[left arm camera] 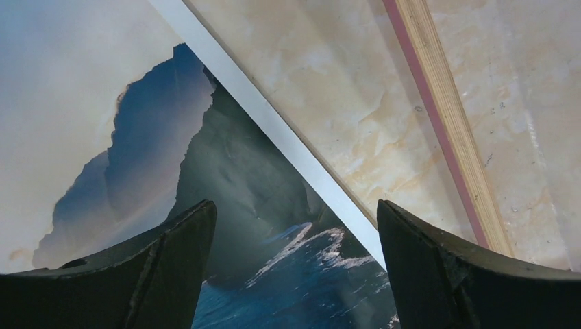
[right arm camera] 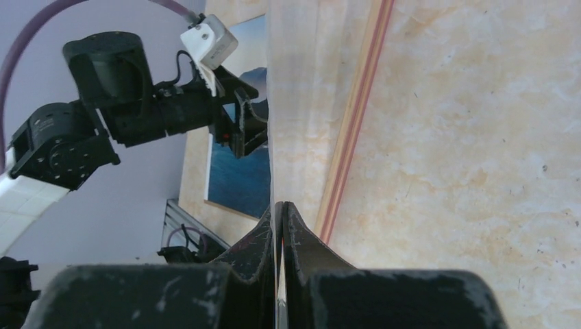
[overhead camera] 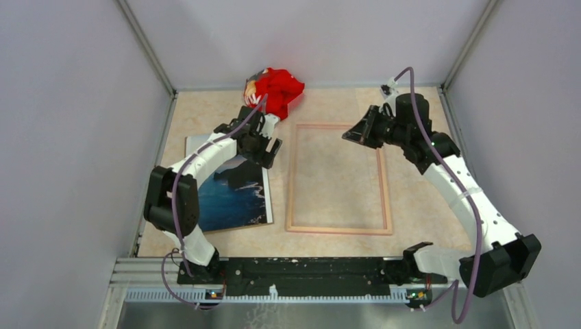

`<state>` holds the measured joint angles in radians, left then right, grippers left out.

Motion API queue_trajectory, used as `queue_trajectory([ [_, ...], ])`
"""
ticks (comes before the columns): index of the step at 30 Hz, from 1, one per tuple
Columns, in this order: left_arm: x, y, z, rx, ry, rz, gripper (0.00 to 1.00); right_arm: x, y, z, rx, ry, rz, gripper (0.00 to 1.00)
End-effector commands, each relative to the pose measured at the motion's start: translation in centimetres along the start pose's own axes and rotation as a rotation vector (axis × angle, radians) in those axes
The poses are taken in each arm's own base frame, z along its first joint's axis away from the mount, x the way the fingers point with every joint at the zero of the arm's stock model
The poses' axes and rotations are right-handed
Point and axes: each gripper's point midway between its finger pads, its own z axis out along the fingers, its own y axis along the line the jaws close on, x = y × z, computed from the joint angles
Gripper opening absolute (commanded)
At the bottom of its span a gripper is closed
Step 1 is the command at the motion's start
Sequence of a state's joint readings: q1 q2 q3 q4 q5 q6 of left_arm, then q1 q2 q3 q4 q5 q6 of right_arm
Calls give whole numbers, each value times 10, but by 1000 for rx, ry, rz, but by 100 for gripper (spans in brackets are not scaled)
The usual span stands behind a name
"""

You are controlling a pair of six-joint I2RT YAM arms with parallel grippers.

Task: Put the photo into the frame
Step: Place the photo frame item in the photo frame.

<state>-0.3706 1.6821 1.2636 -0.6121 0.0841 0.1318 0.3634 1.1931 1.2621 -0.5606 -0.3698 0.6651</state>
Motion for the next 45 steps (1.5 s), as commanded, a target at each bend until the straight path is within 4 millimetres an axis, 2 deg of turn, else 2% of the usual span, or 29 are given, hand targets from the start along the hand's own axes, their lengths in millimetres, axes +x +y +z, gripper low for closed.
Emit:
queue_trajectory([
  [1, -14, 3, -25, -28, -74, 16, 93, -7, -3, 15, -40, -43, -34, 0],
  [9, -11, 2, -30, -31, -77, 20, 93, 22, -57, 39, 54, -11, 46, 0],
  [16, -6, -4, -28, 0, -75, 13, 92, 28, -74, 35, 68, -24, 87, 0],
  [22, 4, -21, -14, 95, -46, 0, 90, 38, -88, 31, 93, -34, 119, 0],
  [24, 9, -35, -8, 181, -23, -18, 84, 42, -93, 30, 98, -38, 140, 0],
  [27, 18, -61, 0, 326, 15, -54, 70, 48, -95, 32, 81, -43, 160, 0],
  [29, 20, -70, 5, 383, 26, -68, 62, 50, -97, 32, 83, -40, 164, 0],
  [34, 22, -71, 21, 405, 63, -79, 42, 46, -94, 32, 77, -45, 154, 0],
  [37, 21, -68, 31, 392, 79, -79, 24, 44, -93, 31, 73, -48, 146, 0],
  [38, 21, -67, 34, 389, 81, -77, 20, 44, -94, 31, 72, -47, 146, 0],
  [45, 17, -72, 42, 428, 78, -86, 18, 43, -90, 32, 48, -42, 149, 0],
])
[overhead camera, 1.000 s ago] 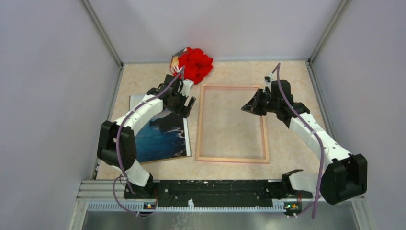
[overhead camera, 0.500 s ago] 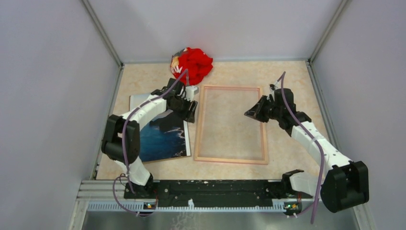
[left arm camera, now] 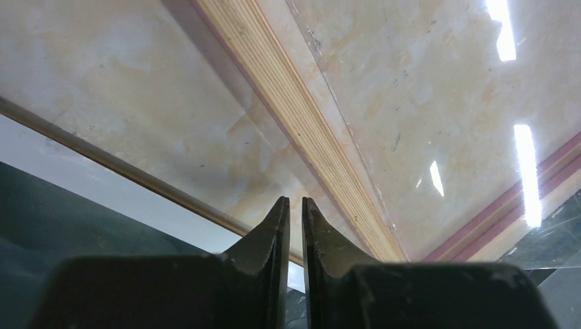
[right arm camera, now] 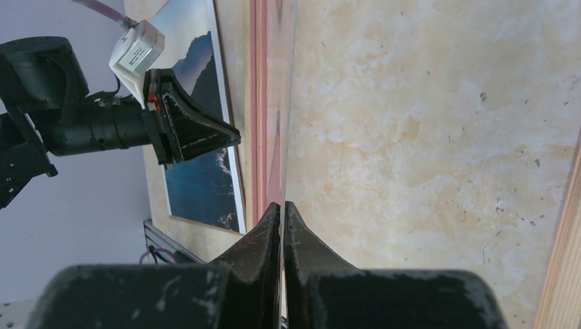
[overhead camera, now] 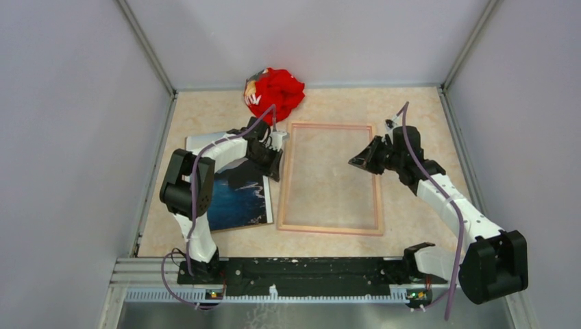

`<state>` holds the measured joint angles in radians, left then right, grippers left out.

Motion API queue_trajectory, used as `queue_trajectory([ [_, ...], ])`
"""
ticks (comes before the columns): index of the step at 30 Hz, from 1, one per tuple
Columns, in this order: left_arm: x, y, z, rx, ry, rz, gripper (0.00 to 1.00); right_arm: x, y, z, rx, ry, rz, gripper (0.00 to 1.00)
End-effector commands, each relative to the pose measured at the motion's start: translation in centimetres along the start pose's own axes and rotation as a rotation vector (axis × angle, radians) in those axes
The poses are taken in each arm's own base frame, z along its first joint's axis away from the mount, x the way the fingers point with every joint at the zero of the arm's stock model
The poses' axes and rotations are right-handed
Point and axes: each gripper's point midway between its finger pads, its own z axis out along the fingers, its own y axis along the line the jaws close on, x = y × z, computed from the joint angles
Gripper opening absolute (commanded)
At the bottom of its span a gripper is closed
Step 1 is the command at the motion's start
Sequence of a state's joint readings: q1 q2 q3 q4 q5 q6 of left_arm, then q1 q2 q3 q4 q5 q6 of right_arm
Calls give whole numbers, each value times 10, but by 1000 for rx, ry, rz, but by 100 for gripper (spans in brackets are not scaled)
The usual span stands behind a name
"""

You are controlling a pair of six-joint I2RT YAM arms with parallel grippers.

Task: Put the photo into the frame
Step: Place the photo frame item in the photo frame.

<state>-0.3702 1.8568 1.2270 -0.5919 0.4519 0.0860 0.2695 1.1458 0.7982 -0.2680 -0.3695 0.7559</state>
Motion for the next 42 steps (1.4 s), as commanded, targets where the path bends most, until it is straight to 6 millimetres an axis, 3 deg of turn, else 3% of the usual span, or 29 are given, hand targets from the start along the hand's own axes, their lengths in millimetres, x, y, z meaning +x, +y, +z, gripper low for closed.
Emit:
queue_trajectory([
  [1, -22, -10, -2, 53, -57, 24, 18, -19, 23, -7, -92, -59, -26, 0],
  [11, -11, -15, 6, 102, -33, 22, 18, -25, 48, -7, -199, -53, 10, 0],
  [24, -7, -9, 15, 97, -16, 17, 10, -23, 55, 2, -240, -27, 46, 0],
  [42, -2, -7, 19, 93, -10, 20, 9, -11, 49, 11, -241, 13, 15, 0],
])
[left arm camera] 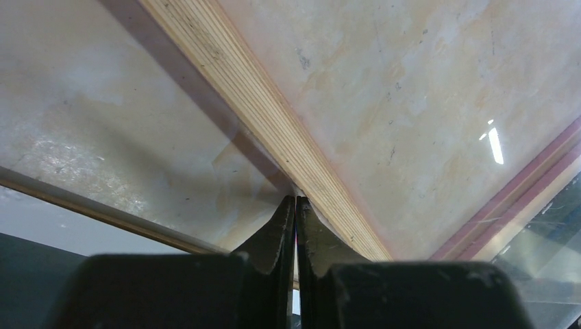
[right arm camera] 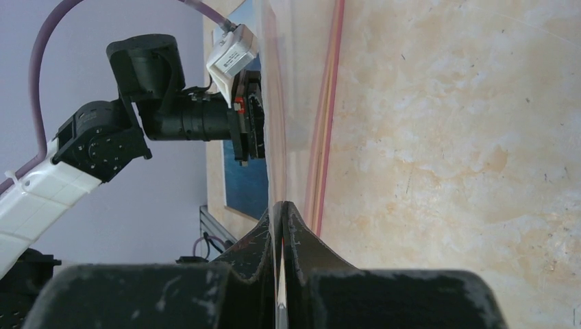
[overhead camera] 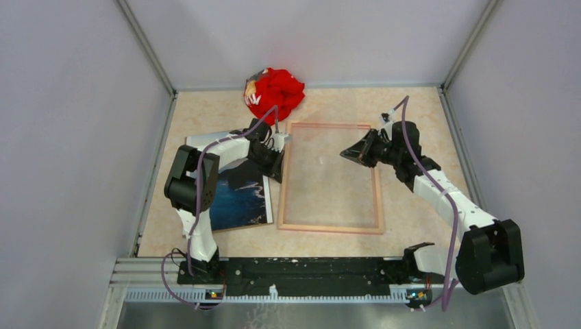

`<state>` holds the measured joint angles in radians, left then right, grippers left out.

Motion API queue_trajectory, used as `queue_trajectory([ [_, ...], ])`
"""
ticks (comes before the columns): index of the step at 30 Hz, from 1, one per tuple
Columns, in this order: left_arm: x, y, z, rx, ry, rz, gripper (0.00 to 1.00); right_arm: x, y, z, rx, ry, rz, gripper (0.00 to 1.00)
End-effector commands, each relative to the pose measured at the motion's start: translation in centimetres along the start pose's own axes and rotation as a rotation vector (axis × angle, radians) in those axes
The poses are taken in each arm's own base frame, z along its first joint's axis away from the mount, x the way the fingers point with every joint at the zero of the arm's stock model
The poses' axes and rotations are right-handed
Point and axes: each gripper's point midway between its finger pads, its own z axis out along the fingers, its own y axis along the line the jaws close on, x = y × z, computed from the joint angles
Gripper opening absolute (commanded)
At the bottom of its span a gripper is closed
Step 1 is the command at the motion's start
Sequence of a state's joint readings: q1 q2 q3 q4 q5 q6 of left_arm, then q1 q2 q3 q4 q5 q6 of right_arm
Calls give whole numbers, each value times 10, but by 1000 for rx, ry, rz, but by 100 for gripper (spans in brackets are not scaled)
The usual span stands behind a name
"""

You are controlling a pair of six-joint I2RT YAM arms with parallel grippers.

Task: Put the photo into the frame
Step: Place the photo frame item in the photo frame.

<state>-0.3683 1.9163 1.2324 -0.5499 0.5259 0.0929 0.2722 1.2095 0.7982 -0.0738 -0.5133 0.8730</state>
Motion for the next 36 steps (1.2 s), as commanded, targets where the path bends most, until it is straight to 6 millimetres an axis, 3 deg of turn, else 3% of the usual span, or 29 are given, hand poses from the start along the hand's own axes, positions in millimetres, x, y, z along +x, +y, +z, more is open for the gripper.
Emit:
queue_trajectory([
  [1, -1, -3, 2, 20, -12, 20, 9, -4, 12, 2, -58, -6, -50, 0],
  [13, -2, -1, 1, 2, -14, 30, 7, -4, 28, 3, -101, 9, -102, 0],
  [18, -4, -3, -2, 4, -22, 31, 7, 1, 16, 3, -50, 8, -111, 9],
  [24, -5, -3, -3, -2, -24, 34, 7, 5, -2, 0, 20, 7, -139, 10],
  [36, -7, -1, -5, -12, -26, 40, 7, -1, -7, -2, 69, 19, -238, 7],
])
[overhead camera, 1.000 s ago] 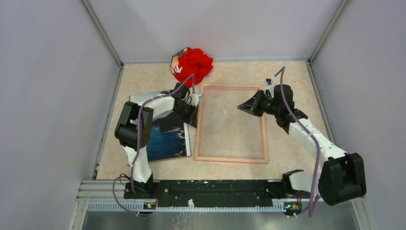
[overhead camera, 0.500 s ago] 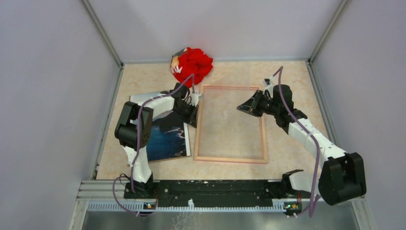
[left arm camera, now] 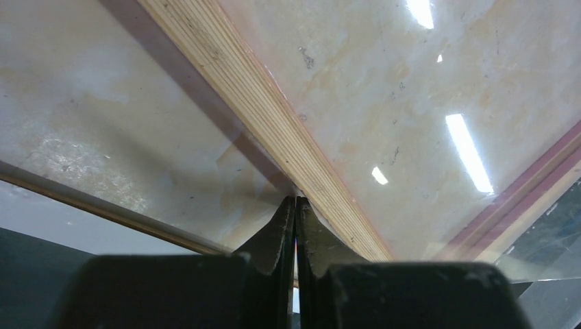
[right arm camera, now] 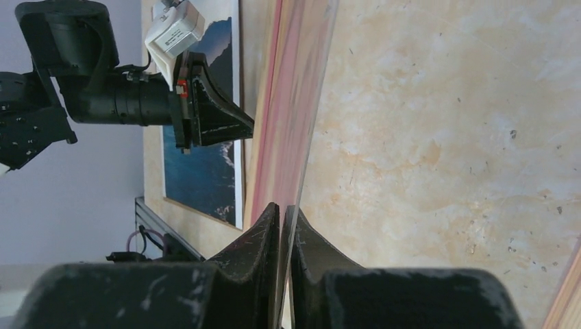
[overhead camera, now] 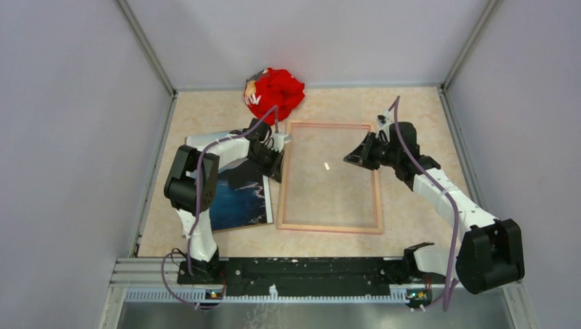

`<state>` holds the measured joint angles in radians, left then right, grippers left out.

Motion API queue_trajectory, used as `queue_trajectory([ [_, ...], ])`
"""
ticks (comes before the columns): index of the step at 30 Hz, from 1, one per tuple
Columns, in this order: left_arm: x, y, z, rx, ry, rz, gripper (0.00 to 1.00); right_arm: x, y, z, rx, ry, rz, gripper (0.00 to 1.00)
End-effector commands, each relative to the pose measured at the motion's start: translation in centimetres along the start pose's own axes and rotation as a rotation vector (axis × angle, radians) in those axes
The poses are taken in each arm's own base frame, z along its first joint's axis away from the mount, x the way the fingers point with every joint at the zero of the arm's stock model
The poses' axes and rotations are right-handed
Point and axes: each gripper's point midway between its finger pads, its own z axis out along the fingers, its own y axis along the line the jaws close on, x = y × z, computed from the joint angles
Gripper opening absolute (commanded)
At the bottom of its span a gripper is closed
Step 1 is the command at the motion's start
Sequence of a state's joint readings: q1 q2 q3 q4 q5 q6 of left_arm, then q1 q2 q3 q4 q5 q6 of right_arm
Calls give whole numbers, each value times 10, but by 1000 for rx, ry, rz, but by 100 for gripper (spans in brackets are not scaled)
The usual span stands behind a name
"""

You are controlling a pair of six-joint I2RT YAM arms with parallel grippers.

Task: Put the photo into the frame
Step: Place the photo frame item in the photo frame.

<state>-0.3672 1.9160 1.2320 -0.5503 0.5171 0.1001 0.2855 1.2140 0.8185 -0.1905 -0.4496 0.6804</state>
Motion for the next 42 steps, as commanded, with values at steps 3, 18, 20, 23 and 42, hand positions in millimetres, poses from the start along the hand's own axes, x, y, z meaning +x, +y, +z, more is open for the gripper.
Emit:
queue_trajectory([
  [3, -9, -4, -5, 0, -30, 32, 7, -7, 10, 1, -13, -7, -83, 6],
  [18, -14, -6, -8, 2, -35, 36, 6, 15, -41, 10, 127, 24, -127, 2],
  [20, -14, -6, -8, 4, -37, 36, 6, 16, -47, 11, 155, 23, -134, 3],
  [23, -14, -7, -8, 7, -36, 33, 6, 18, -60, 11, 210, 23, -135, 4],
  [42, -14, -8, -9, 11, -32, 40, 5, 30, -88, 15, 271, 29, -113, 1],
])
